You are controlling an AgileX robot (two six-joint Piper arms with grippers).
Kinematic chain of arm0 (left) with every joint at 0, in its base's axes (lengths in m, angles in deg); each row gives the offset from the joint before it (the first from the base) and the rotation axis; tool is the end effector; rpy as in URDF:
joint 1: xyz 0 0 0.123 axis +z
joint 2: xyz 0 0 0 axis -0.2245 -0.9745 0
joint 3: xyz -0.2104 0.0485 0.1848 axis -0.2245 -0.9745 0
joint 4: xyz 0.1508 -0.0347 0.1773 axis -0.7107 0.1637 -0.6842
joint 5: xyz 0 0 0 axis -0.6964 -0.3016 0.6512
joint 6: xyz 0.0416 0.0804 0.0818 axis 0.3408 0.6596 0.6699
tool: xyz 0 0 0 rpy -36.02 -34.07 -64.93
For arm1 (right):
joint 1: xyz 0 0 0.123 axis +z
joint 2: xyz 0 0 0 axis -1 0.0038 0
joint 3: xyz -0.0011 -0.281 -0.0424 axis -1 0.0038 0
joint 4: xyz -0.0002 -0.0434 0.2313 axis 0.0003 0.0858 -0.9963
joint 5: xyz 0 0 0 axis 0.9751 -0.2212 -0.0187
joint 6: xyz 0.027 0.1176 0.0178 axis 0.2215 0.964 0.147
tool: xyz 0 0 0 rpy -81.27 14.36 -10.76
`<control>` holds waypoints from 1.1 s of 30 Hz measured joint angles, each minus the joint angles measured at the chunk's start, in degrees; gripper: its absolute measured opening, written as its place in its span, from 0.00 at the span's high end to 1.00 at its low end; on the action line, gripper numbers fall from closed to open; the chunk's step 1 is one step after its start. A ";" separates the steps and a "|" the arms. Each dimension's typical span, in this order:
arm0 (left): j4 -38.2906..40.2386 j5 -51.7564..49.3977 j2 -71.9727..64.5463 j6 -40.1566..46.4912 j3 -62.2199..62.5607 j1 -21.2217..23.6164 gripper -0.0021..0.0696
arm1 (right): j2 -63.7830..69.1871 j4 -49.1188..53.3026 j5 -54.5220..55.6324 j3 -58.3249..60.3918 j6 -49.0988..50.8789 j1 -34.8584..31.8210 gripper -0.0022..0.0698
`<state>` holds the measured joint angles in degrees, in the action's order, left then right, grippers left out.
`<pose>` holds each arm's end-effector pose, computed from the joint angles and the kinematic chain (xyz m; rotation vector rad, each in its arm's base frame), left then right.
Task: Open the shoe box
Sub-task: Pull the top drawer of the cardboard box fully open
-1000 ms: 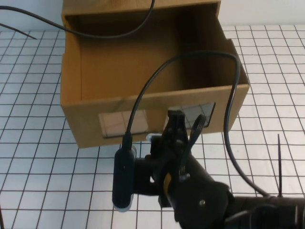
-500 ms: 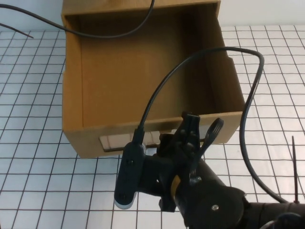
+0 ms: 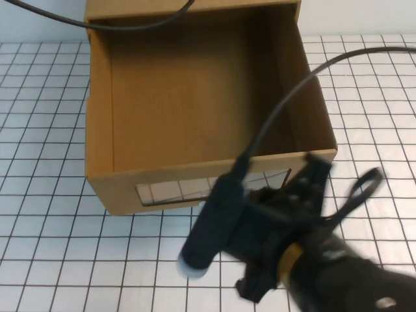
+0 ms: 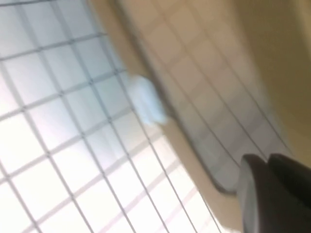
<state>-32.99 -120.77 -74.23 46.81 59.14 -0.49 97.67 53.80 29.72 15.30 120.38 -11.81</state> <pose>0.3780 -0.1487 0.4486 0.7669 2.0217 -0.5254 0.1489 0.2509 0.2973 -1.1454 1.7596 -0.3470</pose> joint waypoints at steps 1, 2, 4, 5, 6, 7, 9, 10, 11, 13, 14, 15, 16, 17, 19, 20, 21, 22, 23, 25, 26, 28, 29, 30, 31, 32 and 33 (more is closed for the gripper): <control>0.08 -0.64 1.13 0.26 -0.04 0.00 0.97 | -1.36 -0.75 -1.53 0.00 0.30 -0.12 0.96; 0.08 -1.26 2.01 0.38 -0.04 0.00 0.97 | -2.44 -1.43 -3.03 0.00 0.60 -0.24 0.97; 0.13 -2.34 4.25 0.38 -0.04 -0.08 0.97 | -5.17 -2.79 -5.05 0.00 0.74 -0.85 0.98; 0.13 -2.73 5.39 0.50 -0.14 -0.08 0.97 | -6.31 -3.39 -5.52 0.00 0.74 -1.49 0.98; -0.13 -3.02 6.59 0.50 -0.14 -0.08 0.97 | -7.78 -4.28 -5.75 0.00 0.60 -2.27 0.98; -0.67 -3.32 7.86 0.36 -0.26 -0.08 0.97 | -9.31 -5.31 -6.09 0.00 0.03 -3.42 0.98; -1.79 -3.46 10.40 -0.01 -1.46 -0.08 0.97 | -12.53 -7.70 -6.24 0.00 -1.55 -6.35 0.98; -2.22 -3.46 12.03 -0.15 -2.72 -0.08 0.97 | -14.17 -9.28 -6.24 0.00 -2.67 -8.53 0.99; -2.94 -3.10 13.77 -0.24 -4.51 -0.08 0.97 | -15.49 -11.11 -6.14 0.00 -4.12 -10.52 0.98; -4.10 -1.55 17.17 -0.39 -8.89 -0.12 0.97 | -18.65 -15.50 -5.38 0.00 -7.11 -16.23 0.98; -4.51 -0.35 19.26 -0.39 -11.99 -0.12 0.97 | -19.88 -17.46 -4.96 0.00 -8.30 -19.35 0.98; -4.61 1.19 21.48 -0.39 -15.53 -0.12 0.97 | -21.33 -20.11 -4.46 0.00 -9.95 -22.49 0.98; -4.75 2.92 23.83 -0.15 -19.43 -0.22 0.97 | -22.68 -22.94 -4.02 0.00 -11.83 -25.57 0.98; -4.75 4.89 26.30 0.47 -23.64 -0.21 0.97 | -23.70 -25.28 -3.71 0.00 -13.33 -27.97 0.99; -4.75 9.05 31.14 1.72 -31.82 -0.21 0.97 | -25.98 -30.80 -2.94 0.00 -17.01 -33.59 0.99; -4.75 11.56 34.00 2.41 -36.53 -0.21 0.97 | -26.98 -33.21 -2.52 0.04 -18.60 -35.61 0.99; -4.75 13.57 36.39 2.98 -40.36 -0.21 0.97 | -27.91 -35.33 -1.95 0.33 -20.04 -37.94 0.99; -4.75 16.06 39.45 3.51 -45.16 -0.21 0.97 | -28.81 -37.18 -1.32 0.79 -21.29 -40.00 0.99; -4.75 18.59 42.59 3.94 -49.95 -0.21 0.97 | -29.52 -38.61 -0.86 1.27 -22.22 -41.83 0.99; -4.75 23.72 49.06 5.01 -59.38 -0.21 0.97 | -31.05 -41.92 -0.19 2.73 -23.85 -44.70 0.99; -4.75 26.23 52.31 5.41 -63.89 -0.21 0.97 | -31.63 -43.07 0.25 3.50 -24.24 -45.56 0.99; -4.43 30.47 58.18 5.97 -71.55 -0.24 0.97 | -33.16 -45.26 2.29 5.90 -24.71 -46.98 0.99; -4.12 32.63 61.43 6.13 -75.48 -0.34 0.97 | -34.00 -46.07 3.46 7.33 -24.94 -47.20 0.99; -3.85 34.10 64.04 6.23 -78.44 -0.34 0.97 | -34.88 -46.93 5.06 8.86 -24.94 -47.37 0.99; -3.26 35.77 67.27 6.23 -81.90 -0.34 0.97 | -35.77 -47.72 6.77 10.41 -24.61 -47.59 0.99; -2.79 37.16 70.46 6.37 -85.06 -0.34 0.97 | -36.48 -48.32 8.64 11.64 -24.25 -47.59 0.99; -2.39 38.02 73.03 6.37 -87.96 -0.34 0.97 | -37.35 -48.64 10.52 13.20 -23.59 -47.67 0.99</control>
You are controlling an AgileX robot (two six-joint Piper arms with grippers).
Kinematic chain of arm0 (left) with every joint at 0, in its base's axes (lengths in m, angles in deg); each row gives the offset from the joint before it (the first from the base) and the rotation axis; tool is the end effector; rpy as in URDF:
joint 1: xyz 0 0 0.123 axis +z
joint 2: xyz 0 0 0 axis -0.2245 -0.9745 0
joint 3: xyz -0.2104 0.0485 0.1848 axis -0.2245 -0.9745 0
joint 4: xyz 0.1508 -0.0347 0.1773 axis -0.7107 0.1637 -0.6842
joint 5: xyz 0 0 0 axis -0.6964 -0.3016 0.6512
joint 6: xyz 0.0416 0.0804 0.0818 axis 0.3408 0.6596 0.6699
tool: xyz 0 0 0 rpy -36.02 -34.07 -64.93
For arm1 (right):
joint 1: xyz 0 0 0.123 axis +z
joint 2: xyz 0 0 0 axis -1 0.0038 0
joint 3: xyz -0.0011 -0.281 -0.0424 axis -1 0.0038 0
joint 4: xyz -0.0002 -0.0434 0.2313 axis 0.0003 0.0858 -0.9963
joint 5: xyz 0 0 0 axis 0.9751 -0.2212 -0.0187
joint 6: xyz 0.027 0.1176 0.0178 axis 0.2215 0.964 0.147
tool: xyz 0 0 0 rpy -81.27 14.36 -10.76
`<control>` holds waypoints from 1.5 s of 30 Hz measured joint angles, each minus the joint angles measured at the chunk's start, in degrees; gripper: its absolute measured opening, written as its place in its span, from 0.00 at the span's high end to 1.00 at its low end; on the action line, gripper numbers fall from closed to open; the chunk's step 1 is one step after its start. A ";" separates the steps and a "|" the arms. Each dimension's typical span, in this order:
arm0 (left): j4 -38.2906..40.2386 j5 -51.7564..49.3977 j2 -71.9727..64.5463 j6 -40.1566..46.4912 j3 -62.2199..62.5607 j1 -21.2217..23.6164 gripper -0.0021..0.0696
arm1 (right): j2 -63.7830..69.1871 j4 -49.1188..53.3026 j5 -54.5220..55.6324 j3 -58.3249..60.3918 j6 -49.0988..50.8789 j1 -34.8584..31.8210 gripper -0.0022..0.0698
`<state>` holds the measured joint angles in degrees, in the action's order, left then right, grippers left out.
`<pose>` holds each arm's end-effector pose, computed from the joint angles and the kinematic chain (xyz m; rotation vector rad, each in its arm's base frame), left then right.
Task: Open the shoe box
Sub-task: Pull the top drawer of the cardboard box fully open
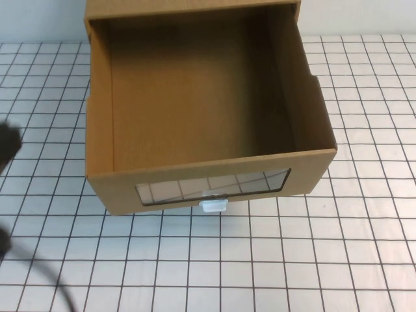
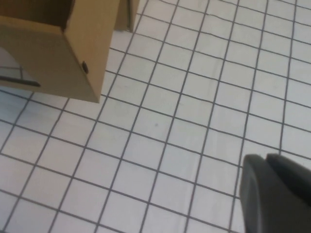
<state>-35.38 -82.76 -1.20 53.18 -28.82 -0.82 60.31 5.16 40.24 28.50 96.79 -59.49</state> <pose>0.1161 -0.0571 0.3615 0.5019 1.7297 -0.2771 0.1406 0.0512 0.3200 -0.3188 2.2046 0.1143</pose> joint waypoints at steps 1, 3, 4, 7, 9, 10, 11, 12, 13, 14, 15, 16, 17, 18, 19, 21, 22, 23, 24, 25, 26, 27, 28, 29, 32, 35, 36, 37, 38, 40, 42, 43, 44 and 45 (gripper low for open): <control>0.25 0.62 3.27 0.00 -2.61 -0.11 0.97 | -0.89 -0.24 1.83 1.53 0.81 0.00 0.99; 0.68 1.36 9.76 0.00 -6.75 -0.11 0.97 | -2.36 -0.23 5.01 4.06 2.06 0.00 0.99; 0.66 1.46 12.95 0.00 -8.86 -0.11 0.97 | -3.11 -0.37 6.53 5.29 2.64 0.00 0.99; 0.66 1.58 21.91 0.00 -14.07 -0.11 0.97 | -5.02 -0.61 9.95 7.98 3.83 0.00 0.99; 0.80 1.81 27.52 0.11 -17.12 -0.11 0.97 | -5.92 -1.29 11.65 9.16 4.10 0.00 0.99; 0.80 1.81 30.41 0.11 -18.85 -0.11 0.97 | -6.17 -1.54 12.32 9.58 4.18 0.00 0.99; 0.92 2.13 32.67 0.21 -20.59 -0.11 0.97 | -6.51 -1.69 12.88 9.76 4.18 0.00 0.99; 1.08 2.55 33.99 0.21 -22.44 -0.11 0.97 | -6.61 -1.69 13.26 9.84 4.18 0.00 0.99; 1.26 3.15 34.53 0.21 -24.16 -0.11 0.97 | -6.76 -1.72 13.69 9.97 4.18 0.00 0.99; 1.70 3.77 34.72 0.21 -25.93 -0.11 0.97 | -7.01 -1.99 14.25 9.97 4.18 0.00 0.99; 2.36 4.57 34.72 0.10 -27.35 -0.11 0.97 | -7.01 -2.10 14.49 9.97 4.18 0.00 0.99; 3.00 5.93 34.72 0.10 -29.19 -0.11 0.97 | -7.01 -2.35 14.61 10.08 4.18 0.00 0.99; 3.42 7.95 34.81 0.01 -31.07 -0.11 0.97 | -7.01 -2.64 14.77 10.08 4.18 0.00 0.99; 3.47 9.85 34.81 0.01 -32.62 -0.11 0.97 | -7.01 -3.29 14.91 10.08 4.18 0.00 0.99; 3.47 12.58 34.81 0.01 -34.59 -0.11 0.97 | -7.01 -3.53 15.01 10.19 4.18 0.00 0.99; 3.61 19.00 34.81 0.01 -38.52 -0.11 0.97 | -7.01 -3.99 15.27 10.19 4.18 0.00 0.99; 3.61 22.10 34.81 0.01 -40.34 -0.11 0.97 | -7.01 -4.19 15.39 10.19 4.18 0.00 0.99; 3.61 24.71 34.81 0.01 -41.91 -0.11 0.97 | -7.01 -4.22 15.39 10.19 4.18 0.00 0.99; 3.65 26.04 34.81 0.01 -42.75 -0.11 0.97 | -7.01 -4.22 15.39 10.19 4.18 0.00 0.99; 3.74 26.74 34.81 0.01 -43.16 -0.11 0.97 | -7.01 -4.27 15.39 10.19 4.18 0.00 0.99; 3.89 26.99 34.81 0.30 -43.40 -0.11 0.97 | -7.01 -4.59 15.39 10.19 4.18 0.00 0.99; 3.89 26.99 34.81 0.28 -43.44 -0.11 0.97 | -7.01 -4.70 15.39 10.19 4.18 0.00 0.99; 4.01 26.68 34.81 0.41 -43.55 -0.11 0.97 | -7.01 -4.97 15.39 10.19 4.18 0.00 0.99; 4.01 26.07 34.81 0.41 -43.55 -0.11 0.97 | -7.01 -5.21 15.39 10.19 4.18 0.00 0.99; 4.09 23.97 34.71 0.41 -43.58 -0.11 0.97 | -7.01 -5.81 15.39 10.19 4.18 0.00 0.99; 4.09 22.88 34.71 0.50 -43.58 -0.11 0.97 | -7.01 -5.95 15.75 10.19 4.18 0.00 0.99; 4.09 22.73 34.71 0.50 -43.58 -0.11 0.97 | -7.01 -6.03 15.74 10.19 4.18 0.00 0.99; 4.09 22.62 34.71 0.50 -43.58 -0.11 0.97 | -7.01 -6.03 15.74 10.19 4.18 0.00 0.99; 4.09 22.49 34.71 0.50 -43.58 -0.11 0.97 | -7.01 -6.03 15.28 10.19 4.18 0.00 0.99; 4.09 22.49 34.71 0.50 -43.58 -0.11 0.97 | -7.01 -6.08 14.02 10.19 4.18 0.00 0.99; 4.09 22.49 34.71 0.50 -43.58 -0.11 0.97 | -7.01 -6.17 12.86 10.19 4.18 0.00 0.99; 4.09 22.49 34.71 0.50 -43.58 -0.11 0.97 | -7.01 -6.17 12.32 10.19 4.18 0.00 0.99; 4.09 22.49 34.71 0.50 -43.58 -0.11 0.97 | -7.01 -6.17 11.91 10.19 4.18 0.00 0.99; 4.09 22.49 34.71 0.50 -43.58 -0.11 0.97 | -7.01 -6.17 11.77 10.19 4.18 0.00 0.99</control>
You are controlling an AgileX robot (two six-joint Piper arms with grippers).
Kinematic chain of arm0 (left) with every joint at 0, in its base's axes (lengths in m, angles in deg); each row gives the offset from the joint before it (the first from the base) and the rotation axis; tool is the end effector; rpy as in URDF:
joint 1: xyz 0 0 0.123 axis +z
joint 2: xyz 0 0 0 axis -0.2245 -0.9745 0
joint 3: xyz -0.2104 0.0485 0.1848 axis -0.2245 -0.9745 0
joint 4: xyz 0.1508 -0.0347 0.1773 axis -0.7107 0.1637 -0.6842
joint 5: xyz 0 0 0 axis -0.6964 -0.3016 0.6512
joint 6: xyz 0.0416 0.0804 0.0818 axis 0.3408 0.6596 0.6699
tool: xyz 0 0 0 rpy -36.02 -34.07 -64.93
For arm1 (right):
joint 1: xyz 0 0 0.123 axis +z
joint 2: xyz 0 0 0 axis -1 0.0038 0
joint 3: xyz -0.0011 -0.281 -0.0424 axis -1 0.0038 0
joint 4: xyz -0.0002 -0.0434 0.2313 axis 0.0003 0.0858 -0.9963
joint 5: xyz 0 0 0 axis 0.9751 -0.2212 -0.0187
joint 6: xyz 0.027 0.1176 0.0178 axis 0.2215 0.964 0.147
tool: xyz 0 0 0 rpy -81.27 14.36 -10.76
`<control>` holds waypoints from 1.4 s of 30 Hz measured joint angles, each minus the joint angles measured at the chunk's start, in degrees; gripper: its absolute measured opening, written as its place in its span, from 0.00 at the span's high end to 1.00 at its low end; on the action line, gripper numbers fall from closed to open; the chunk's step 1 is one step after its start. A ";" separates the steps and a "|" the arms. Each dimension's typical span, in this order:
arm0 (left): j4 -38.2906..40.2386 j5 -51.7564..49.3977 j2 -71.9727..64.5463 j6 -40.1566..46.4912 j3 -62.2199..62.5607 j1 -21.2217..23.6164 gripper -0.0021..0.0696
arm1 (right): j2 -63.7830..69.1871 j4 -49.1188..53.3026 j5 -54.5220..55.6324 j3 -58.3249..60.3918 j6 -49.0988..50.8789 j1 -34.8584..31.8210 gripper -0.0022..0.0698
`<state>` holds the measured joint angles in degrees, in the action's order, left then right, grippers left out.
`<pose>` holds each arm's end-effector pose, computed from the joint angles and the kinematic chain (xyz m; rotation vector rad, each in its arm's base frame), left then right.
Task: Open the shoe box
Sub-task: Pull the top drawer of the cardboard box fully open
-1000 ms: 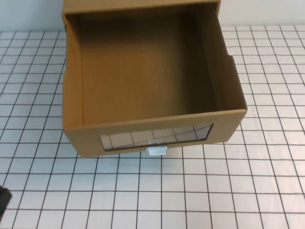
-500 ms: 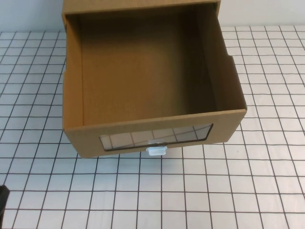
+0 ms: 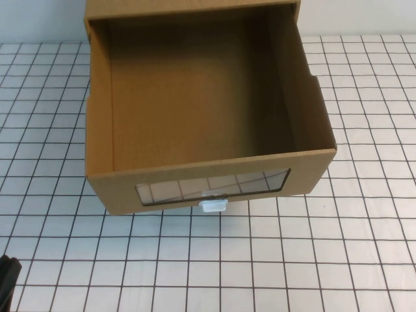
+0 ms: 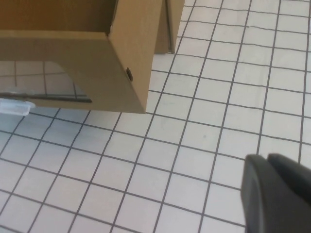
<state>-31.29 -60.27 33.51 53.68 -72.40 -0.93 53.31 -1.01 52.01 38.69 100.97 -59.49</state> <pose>0.0676 -0.0244 0.1958 0.2629 1.5764 -0.2155 0.1233 0.0561 0.2960 -0.2186 2.1142 0.3503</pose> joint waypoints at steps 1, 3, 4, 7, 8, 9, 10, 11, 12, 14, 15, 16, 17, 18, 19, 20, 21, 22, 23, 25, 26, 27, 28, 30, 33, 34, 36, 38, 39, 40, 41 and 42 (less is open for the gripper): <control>0.00 0.00 0.00 0.00 0.00 0.00 0.97 | 0.00 0.00 -0.27 0.00 0.00 0.00 0.99; 0.00 0.00 0.00 0.03 0.00 0.00 0.97 | 0.00 0.00 -0.28 0.00 0.00 0.00 0.99; 0.00 0.00 0.00 0.13 0.00 0.00 0.97 | 0.00 0.39 -0.28 0.00 0.00 0.00 0.99; 0.00 0.00 0.00 0.13 0.00 0.00 0.97 | 0.00 3.42 0.11 0.00 0.00 0.00 0.99; 0.00 0.00 0.00 0.13 0.00 0.00 0.97 | -0.20 4.64 0.66 0.00 0.00 -0.50 0.99; 0.00 0.00 0.00 0.13 0.00 0.00 0.97 | -0.67 5.28 1.53 0.11 0.00 -1.26 0.99; 0.00 0.00 0.00 0.13 0.00 0.00 0.97 | -1.39 5.70 3.20 0.60 0.00 -2.81 0.99; 0.00 -0.04 0.00 0.13 0.00 0.00 0.97 | -2.81 6.10 5.44 1.40 0.00 -4.92 0.99; 0.00 -0.04 0.00 0.13 0.00 0.00 0.97 | -4.04 6.19 7.61 2.68 0.00 -6.91 0.99; 0.00 -0.04 0.00 0.13 0.00 0.00 0.97 | -7.98 6.19 13.40 6.58 0.00 -12.25 0.99; 0.00 -0.04 0.00 0.13 0.00 0.00 0.97 | -9.73 6.19 16.15 8.49 0.00 -14.30 0.99; 0.00 -0.04 0.00 0.13 0.00 0.00 0.97 | -12.05 6.34 18.59 11.05 0.00 -16.68 0.99; 0.00 -0.04 0.00 0.13 0.00 0.00 0.97 | -14.44 6.50 20.59 13.61 0.00 -18.71 0.99; 0.00 -0.04 0.00 0.13 0.00 0.00 0.97 | -16.34 6.48 21.88 15.62 0.00 -20.40 0.99; 0.00 -0.04 0.00 0.13 0.00 0.00 0.97 | -18.68 6.52 22.88 17.98 0.00 -21.64 0.99; 0.00 -0.04 0.00 0.13 0.00 0.00 0.97 | -21.00 6.61 23.51 20.17 0.00 -22.46 0.99; 0.00 -0.04 0.00 0.13 0.00 0.00 0.97 | -23.31 6.61 23.74 22.17 0.00 -22.82 0.99; 0.00 -0.04 0.00 0.13 0.00 0.00 0.97 | -25.59 6.61 23.83 23.93 0.00 -23.22 0.99; 0.00 -0.13 0.00 0.13 0.00 0.00 0.97 | -27.85 6.61 23.96 25.46 0.00 -23.33 0.99; 0.00 -0.13 0.00 0.13 0.00 0.00 0.97 | -31.70 6.50 24.11 27.61 0.00 -23.42 0.99; 0.00 -0.13 0.00 0.13 0.00 0.00 0.97 | -33.72 6.15 24.11 28.50 0.00 -23.42 0.99; 0.00 -0.13 0.00 0.13 0.00 0.00 0.97 | -35.19 5.86 24.11 29.11 0.00 -23.42 0.99; 0.00 -0.13 0.00 0.13 0.00 0.00 0.97 | -36.49 5.60 23.86 29.62 0.00 -23.42 0.99; 0.00 -0.17 0.00 0.13 0.00 0.00 0.97 | -37.37 5.34 23.72 30.38 0.00 -23.42 0.99; 0.00 -0.17 0.00 0.13 -0.08 0.00 0.97 | -37.37 5.06 23.38 31.08 0.00 -23.42 0.99; 0.00 -0.17 0.00 0.13 -0.08 0.00 0.97 | -37.37 4.95 23.38 31.10 0.00 -23.42 0.99; 0.00 -0.17 0.00 0.13 -0.08 0.00 0.97 | -37.37 4.97 23.28 31.20 0.00 -23.42 0.99; 0.00 -0.17 0.00 0.13 -0.08 0.00 0.97 | -37.37 4.97 23.28 31.23 0.00 -23.42 0.99; 0.00 -0.17 0.00 0.13 -0.08 0.00 0.97 | -37.37 4.94 23.52 31.33 0.00 -23.42 0.99; 0.00 -0.17 0.00 0.13 -0.08 0.00 0.97 | -37.37 4.94 23.75 31.33 0.00 -23.42 0.99; 0.00 -0.17 0.00 0.13 -0.08 0.00 0.97 | -37.37 4.94 24.23 31.33 0.00 -23.42 0.99; 0.00 -0.17 0.00 0.13 -0.08 0.00 0.97 | -37.37 4.52 25.06 31.46 -0.32 -23.42 0.99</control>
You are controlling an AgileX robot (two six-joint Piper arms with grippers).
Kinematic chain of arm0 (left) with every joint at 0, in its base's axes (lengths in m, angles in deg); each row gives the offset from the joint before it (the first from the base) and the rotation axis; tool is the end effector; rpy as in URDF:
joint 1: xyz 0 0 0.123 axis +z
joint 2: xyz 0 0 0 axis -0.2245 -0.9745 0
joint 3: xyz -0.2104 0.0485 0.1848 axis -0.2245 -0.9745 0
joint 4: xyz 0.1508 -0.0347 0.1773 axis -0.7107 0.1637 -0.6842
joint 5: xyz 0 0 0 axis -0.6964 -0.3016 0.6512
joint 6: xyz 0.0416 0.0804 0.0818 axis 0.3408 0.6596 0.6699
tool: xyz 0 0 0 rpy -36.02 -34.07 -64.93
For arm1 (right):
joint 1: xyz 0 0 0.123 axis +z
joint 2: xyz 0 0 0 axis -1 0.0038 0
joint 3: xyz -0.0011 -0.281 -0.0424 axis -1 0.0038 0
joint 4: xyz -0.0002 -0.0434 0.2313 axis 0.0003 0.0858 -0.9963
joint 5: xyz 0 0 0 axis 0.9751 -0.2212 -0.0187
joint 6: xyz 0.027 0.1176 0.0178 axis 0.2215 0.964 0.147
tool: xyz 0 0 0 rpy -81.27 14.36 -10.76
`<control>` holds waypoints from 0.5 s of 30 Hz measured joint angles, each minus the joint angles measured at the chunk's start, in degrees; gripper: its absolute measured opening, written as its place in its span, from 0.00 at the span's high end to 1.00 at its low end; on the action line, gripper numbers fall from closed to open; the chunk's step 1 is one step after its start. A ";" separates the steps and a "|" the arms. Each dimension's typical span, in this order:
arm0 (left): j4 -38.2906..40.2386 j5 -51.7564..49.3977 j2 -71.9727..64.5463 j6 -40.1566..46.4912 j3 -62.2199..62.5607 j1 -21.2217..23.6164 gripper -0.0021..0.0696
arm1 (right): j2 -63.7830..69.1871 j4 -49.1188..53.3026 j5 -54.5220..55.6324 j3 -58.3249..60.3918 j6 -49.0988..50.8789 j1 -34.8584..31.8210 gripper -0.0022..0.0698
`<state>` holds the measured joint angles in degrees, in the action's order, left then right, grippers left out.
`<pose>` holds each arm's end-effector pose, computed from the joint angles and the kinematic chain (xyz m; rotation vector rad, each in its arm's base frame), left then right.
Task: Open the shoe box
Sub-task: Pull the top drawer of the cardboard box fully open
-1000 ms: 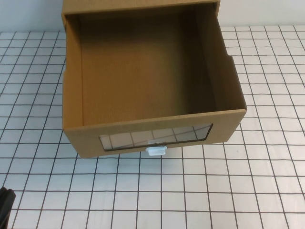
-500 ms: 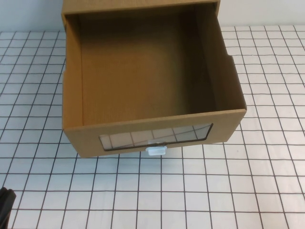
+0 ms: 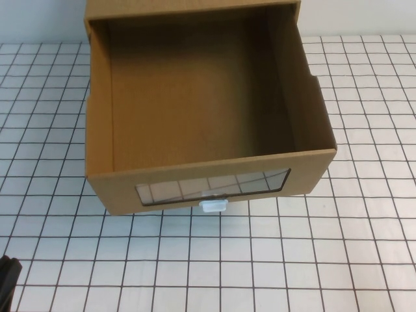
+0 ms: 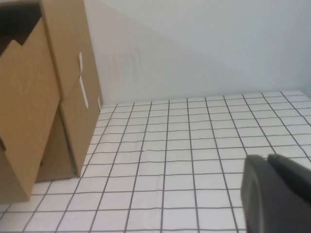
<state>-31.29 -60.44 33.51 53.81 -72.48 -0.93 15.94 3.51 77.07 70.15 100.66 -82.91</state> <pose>0.0675 -0.0246 0.1950 0.2665 1.5798 -0.2148 0.0680 0.0027 0.2182 0.0532 1.5740 0.1709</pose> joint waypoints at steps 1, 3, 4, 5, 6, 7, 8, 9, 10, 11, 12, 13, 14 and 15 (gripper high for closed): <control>0.00 0.00 0.00 0.00 0.00 0.00 0.97 | 0.00 -1.30 0.42 0.00 -1.73 0.00 0.99; 0.00 0.00 0.00 0.00 0.00 0.00 0.97 | 0.00 -10.57 0.66 0.08 -11.43 0.00 0.99; 0.00 0.00 0.00 0.00 0.00 0.00 0.97 | 0.00 -14.60 0.66 0.21 -16.53 0.00 0.99; 0.00 0.00 0.00 0.00 0.00 0.00 0.97 | 0.00 -18.61 0.66 0.64 -22.30 0.00 0.99; 0.00 0.00 0.00 0.00 0.00 0.00 0.97 | -0.10 -21.26 0.82 1.40 -26.44 0.00 0.99; 0.00 0.00 0.00 0.00 0.00 0.00 0.97 | -0.10 -22.59 0.81 2.32 -28.66 0.00 0.99; 0.00 0.00 0.00 0.00 0.00 0.00 0.97 | -0.10 -23.74 0.93 3.52 -30.45 0.00 0.99; 0.00 0.00 0.00 0.00 0.00 0.00 0.97 | -0.10 -24.39 0.36 4.37 -31.47 0.00 0.99; 0.00 0.00 0.00 0.00 0.00 0.00 0.97 | -0.10 -24.78 -0.72 4.61 -31.90 0.00 0.99; 0.00 0.00 0.00 0.00 0.00 0.00 0.97 | -0.10 -25.02 -2.51 4.72 -32.02 -0.14 0.99; 0.00 0.00 0.00 0.00 0.00 0.00 0.97 | -0.10 -25.10 -4.48 4.72 -32.12 -0.26 0.99; 0.00 0.00 0.00 0.00 0.00 0.00 0.97 | -0.10 -25.10 -6.67 4.72 -32.35 -0.40 0.99; 0.00 0.00 0.00 0.00 0.00 0.00 0.97 | -0.10 -25.10 -8.65 4.72 -32.34 -0.53 0.99; 0.00 0.00 0.00 0.00 0.00 0.00 0.97 | -0.10 -25.10 -9.95 4.72 -32.47 -0.53 0.99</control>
<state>-31.29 -60.44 33.51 53.81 -72.48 -0.93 15.84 -21.60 67.12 74.87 68.19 -83.44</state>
